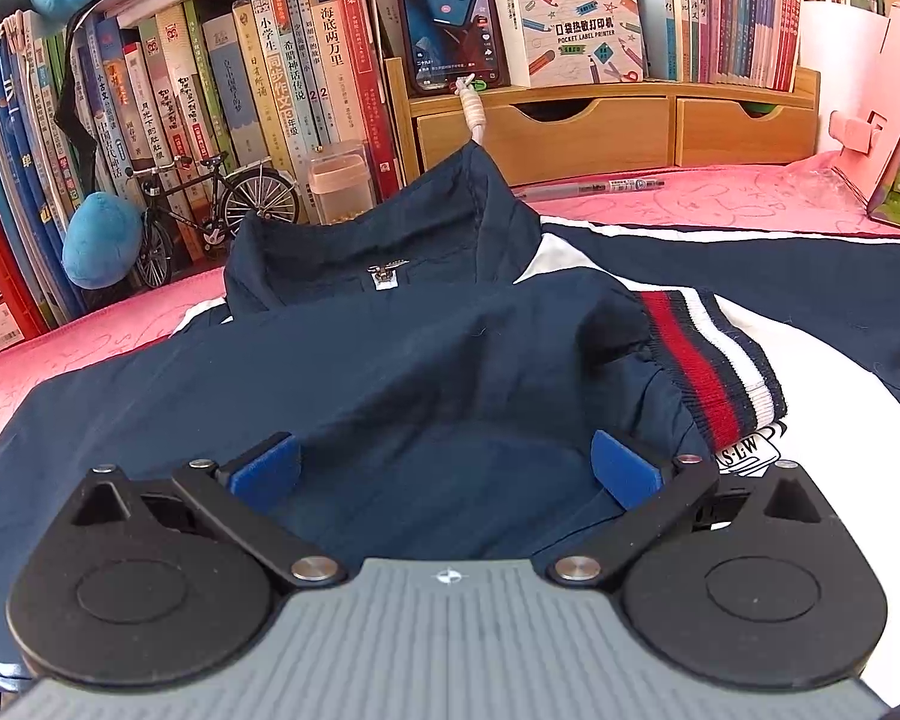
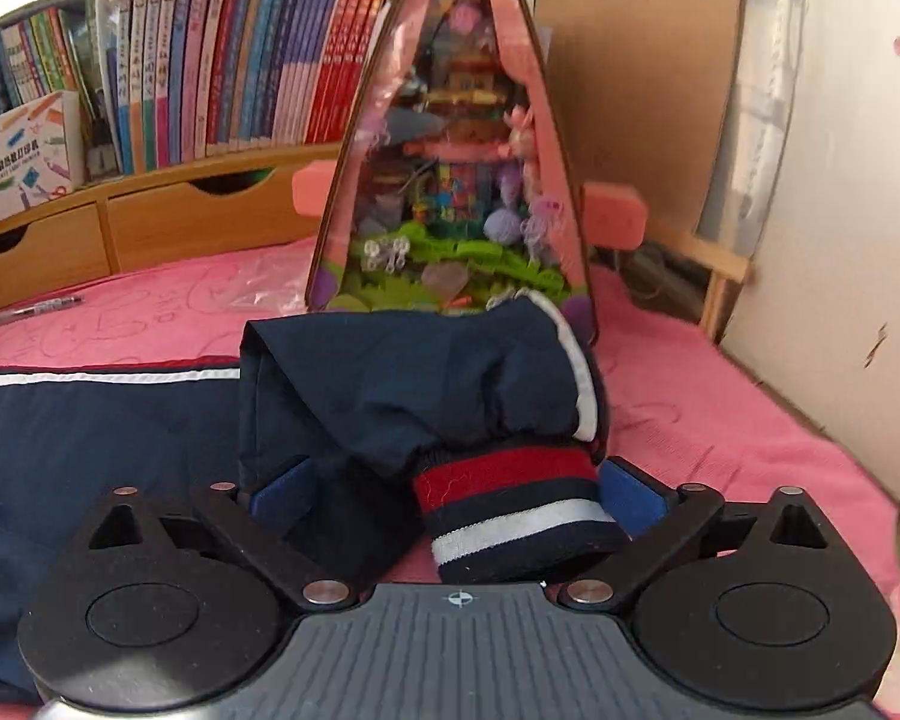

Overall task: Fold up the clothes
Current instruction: 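Grasp the striped cuff with the right gripper and lift the sleeve, then lay the cuff on the jacket body and open the right gripper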

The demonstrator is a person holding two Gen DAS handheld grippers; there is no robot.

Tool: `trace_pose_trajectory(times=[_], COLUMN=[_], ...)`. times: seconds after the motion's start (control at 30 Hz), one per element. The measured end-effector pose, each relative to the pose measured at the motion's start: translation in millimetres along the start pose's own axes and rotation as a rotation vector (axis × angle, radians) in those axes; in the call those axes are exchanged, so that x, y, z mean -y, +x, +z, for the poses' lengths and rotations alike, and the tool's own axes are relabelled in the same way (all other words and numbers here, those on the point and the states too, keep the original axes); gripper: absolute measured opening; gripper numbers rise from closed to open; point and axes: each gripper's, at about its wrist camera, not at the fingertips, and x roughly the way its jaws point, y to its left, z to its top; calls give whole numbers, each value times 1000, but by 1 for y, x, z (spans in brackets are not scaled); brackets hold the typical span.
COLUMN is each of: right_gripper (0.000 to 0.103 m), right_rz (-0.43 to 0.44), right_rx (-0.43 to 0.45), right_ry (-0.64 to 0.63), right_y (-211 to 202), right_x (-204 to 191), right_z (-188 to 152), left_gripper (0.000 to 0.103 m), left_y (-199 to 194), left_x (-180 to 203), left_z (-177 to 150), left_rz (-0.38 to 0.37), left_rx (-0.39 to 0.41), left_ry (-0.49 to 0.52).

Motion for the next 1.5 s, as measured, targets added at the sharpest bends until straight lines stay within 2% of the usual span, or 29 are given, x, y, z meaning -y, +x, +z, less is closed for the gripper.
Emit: trace_pose_trajectory(times=[0.03,0.07,0.13,0.23,0.37,0.47,0.53,0.6,0.63,0.67,0.73,0.8,0.87,1.0,1.03,1.13,1.2,1.33,1.4,1.5], right_gripper=[59,44,27,24,23,23,24,30,45,67,86,86,86,97,98,100,102,103,103,103], right_rz=[9,9,50,154,340,542,677,786,825,846,852,840,821,774,758,685,616,546,521,473], right_rx=[-11,2,30,103,192,239,254,234,209,171,90,34,11,26,36,85,123,124,116,115], right_ry=[25,26,61,81,29,-32,-94,-196,-251,-311,-420,-504,-553,-547,-536,-514,-504,-474,-463,-455], right_y=[5,1,-13,-45,-91,-126,-145,-155,-158,-157,-156,-155,-155,-157,-157,-155,-153,-141,-135,-124], right_x=[1,-2,-7,-27,-85,-150,-199,-250,-273,-295,-326,-339,-334,-292,-279,-247,-224,-185,-171,-154], right_z=[0,3,8,25,54,67,70,55,44,30,1,-28,-47,-57,-58,-56,-53,-53,-54,-58], left_gripper=[103,103,103,103,103,103,103,103,103,103,103,103,103,103,103,103,103,103,103,103], left_y=[0,0,0,-1,-17,-44,-64,-83,-91,-95,-98,-99,-95,-87,-87,-88,-84,-56,-40,-35], left_x=[0,0,-2,-4,-25,-68,-99,-129,-144,-156,-173,-186,-192,-185,-178,-140,-110,-55,-58,-102], left_z=[0,0,0,0,-4,-17,-25,-36,-42,-48,-57,-65,-70,-68,-66,-53,-45,-29,-20,-10], left_rz=[3,3,-5,7,18,-68,-59,-20,-1,11,35,50,42,-38,-58,-97,-102,124,232,339], left_rx=[1,1,-2,-2,-10,44,70,96,104,102,83,63,55,53,69,136,162,135,105,66], left_ry=[3,2,-7,-28,-68,-176,-221,-256,-281,-301,-338,-366,-388,-407,-389,-237,-93,175,195,78])
